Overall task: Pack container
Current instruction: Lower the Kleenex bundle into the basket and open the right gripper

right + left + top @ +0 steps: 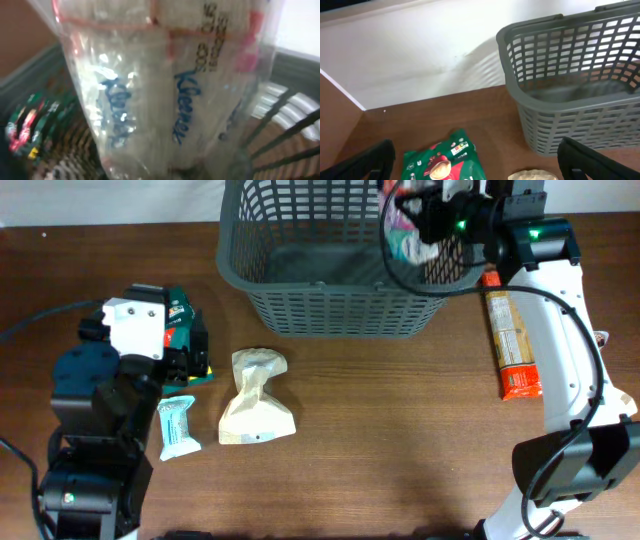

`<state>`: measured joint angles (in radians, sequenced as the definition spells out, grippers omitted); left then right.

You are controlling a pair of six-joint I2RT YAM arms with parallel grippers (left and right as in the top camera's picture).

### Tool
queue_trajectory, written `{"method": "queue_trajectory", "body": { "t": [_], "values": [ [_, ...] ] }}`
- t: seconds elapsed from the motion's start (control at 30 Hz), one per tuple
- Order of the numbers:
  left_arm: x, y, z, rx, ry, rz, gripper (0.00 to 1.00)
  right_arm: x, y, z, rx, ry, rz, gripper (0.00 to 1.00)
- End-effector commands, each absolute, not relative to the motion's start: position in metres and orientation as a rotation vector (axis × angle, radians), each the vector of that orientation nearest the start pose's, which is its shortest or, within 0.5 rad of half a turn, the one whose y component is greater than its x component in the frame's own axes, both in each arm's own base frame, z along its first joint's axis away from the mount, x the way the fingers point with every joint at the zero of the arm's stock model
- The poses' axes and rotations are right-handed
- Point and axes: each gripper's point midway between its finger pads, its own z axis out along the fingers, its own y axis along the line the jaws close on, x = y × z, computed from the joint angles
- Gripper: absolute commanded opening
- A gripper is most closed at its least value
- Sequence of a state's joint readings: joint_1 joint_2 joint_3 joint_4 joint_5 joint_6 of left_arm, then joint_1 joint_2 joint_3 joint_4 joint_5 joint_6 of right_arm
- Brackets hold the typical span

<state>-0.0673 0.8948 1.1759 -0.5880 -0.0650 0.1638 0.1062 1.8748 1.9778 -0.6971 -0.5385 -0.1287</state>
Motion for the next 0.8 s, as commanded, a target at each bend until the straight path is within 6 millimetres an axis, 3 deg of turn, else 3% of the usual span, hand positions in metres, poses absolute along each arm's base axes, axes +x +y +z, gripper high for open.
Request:
{"method": "queue_trajectory", "body": {
  "t": [0.0, 0.17, 0.4, 0.43, 0.5, 0.53, 0.77],
  "values": [
    [0.303, -0.008, 0.374, 0.175, 1.872, 0.141, 0.99, 0.484, 0.159, 0.335, -0.778, 1.967, 0.620, 0.04],
    [0.301, -0.009, 0.368, 0.180, 1.894, 0.132, 0.99, 0.466, 0.159, 0.317, -0.904, 2.000, 0.612, 0.04],
    [0.301, -0.009, 0.368, 0.180, 1.894, 0.132, 0.99, 0.460, 0.158, 0.311, -0.954, 2.006, 0.601, 0.04],
    [0.301, -0.009, 0.368, 0.180, 1.894, 0.132, 0.99, 0.460, 0.158, 0.311, -0.954, 2.005, 0.600, 0.15],
    [0.301, -0.009, 0.368, 0.180, 1.893, 0.132, 0.99, 0.461, 0.158, 0.312, -0.954, 2.002, 0.599, 0.83],
    [0.301, -0.009, 0.368, 0.180, 1.894, 0.132, 0.99, 0.461, 0.158, 0.312, -0.954, 2.001, 0.598, 0.99],
    [0.301, -0.009, 0.368, 0.181, 1.894, 0.133, 0.99, 0.462, 0.159, 0.313, -0.951, 1.998, 0.597, 0.99]
  ]
}}
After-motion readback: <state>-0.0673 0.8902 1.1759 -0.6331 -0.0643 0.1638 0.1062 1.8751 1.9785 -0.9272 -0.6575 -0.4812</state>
